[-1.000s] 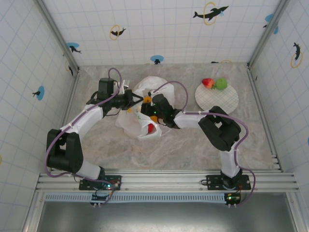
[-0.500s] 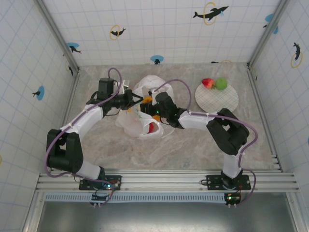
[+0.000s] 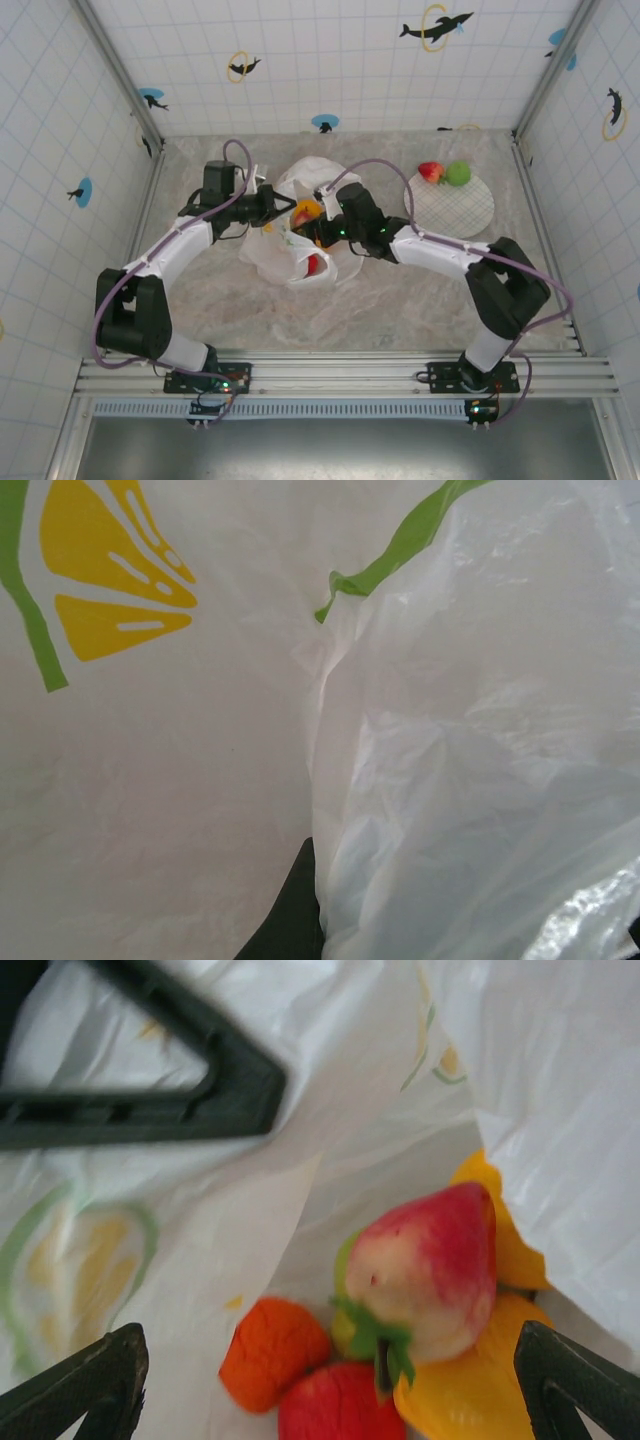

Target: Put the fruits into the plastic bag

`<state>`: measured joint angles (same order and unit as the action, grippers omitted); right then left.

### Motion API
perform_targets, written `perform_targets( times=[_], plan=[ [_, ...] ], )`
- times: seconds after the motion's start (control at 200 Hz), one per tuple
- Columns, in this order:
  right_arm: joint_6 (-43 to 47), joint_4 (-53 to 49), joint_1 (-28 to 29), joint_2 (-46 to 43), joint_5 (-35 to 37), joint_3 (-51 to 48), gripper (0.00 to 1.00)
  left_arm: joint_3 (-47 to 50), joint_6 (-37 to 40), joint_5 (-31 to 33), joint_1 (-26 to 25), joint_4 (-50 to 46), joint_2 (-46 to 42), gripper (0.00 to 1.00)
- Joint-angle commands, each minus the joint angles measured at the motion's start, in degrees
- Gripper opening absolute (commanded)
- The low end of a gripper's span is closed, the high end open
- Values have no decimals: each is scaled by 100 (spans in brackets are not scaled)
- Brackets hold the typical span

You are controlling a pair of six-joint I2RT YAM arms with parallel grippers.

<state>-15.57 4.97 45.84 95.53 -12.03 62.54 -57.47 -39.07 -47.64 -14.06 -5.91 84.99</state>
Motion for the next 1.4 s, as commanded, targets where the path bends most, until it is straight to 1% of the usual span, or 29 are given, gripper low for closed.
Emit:
perform_targets(
  times=[0.0, 0.135, 0.27, 0.395, 0.41, 0.48, 0.576, 0.631, 0.681, 0.696, 0.731, 0.836, 0.906, 1.016, 1.101, 1.211, 1.396],
  plan=[
    [589, -1072, -43, -487, -279, -153, 96, -179, 14, 15, 68, -6, -115, 0],
    [766, -1513, -185, -1029, -412, -296, 97, -177, -15, 17, 79, 12, -80, 0],
    [767, -1633, -442, -1674, -635, -501, 97, -177, -28, 43, 79, 34, -73, 0],
    [619, -1616, -778, -2213, -949, -645, 99, -192, -82, 81, 78, 53, -44, 0],
    [603, -1605, -817, -2282, -1131, -651, 99, -187, -83, 84, 79, 56, -44, 0],
    [521, -1590, -1076, -2565, -1362, -700, 99, -186, -112, 95, 79, 73, -35, 0],
    [427, -1545, -1518, -2918, -1442, -779, 100, -180, -141, 97, 77, 112, -27, 0],
    [351, -1476, -1864, -3063, -1385, -830, 100, -177, -161, 105, 77, 132, -18, 0],
    [351, -1530, -2179, -3107, -1145, -796, 100, -197, -182, 92, 78, 143, -1, 0],
    [372, -1576, -2265, -3090, -1063, -778, 100, -199, -191, 90, 81, 143, 4, 0],
    [417, -1682, -2451, -3039, -550, -694, 100, -211, -189, 91, 80, 144, 17, 0],
    [367, -1962, -2937, -2650, 1244, -407, 100, -238, -233, 83, 76, 159, 44, 0],
    [156, -1793, -3389, -2321, 1762, -378, 100, -248, -267, 90, 79, 178, 48, 0],
    [-441, -1286, -4099, -1706, 1788, -364, 100, -286, -277, 109, 75, 160, 84, 0],
    [-827, -969, -4465, -1175, 1792, -241, 99, -300, -268, 108, 71, 145, 102, 0],
    [-1078, -795, -4700, -407, 1853, 91, 99, -300, -232, 130, 53, 119, 126, 0],
    [-1326, -913, -4893, 895, 1470, 1022, 98, -291, -132, 143, 15, 7, 150, 0]
  ],
)
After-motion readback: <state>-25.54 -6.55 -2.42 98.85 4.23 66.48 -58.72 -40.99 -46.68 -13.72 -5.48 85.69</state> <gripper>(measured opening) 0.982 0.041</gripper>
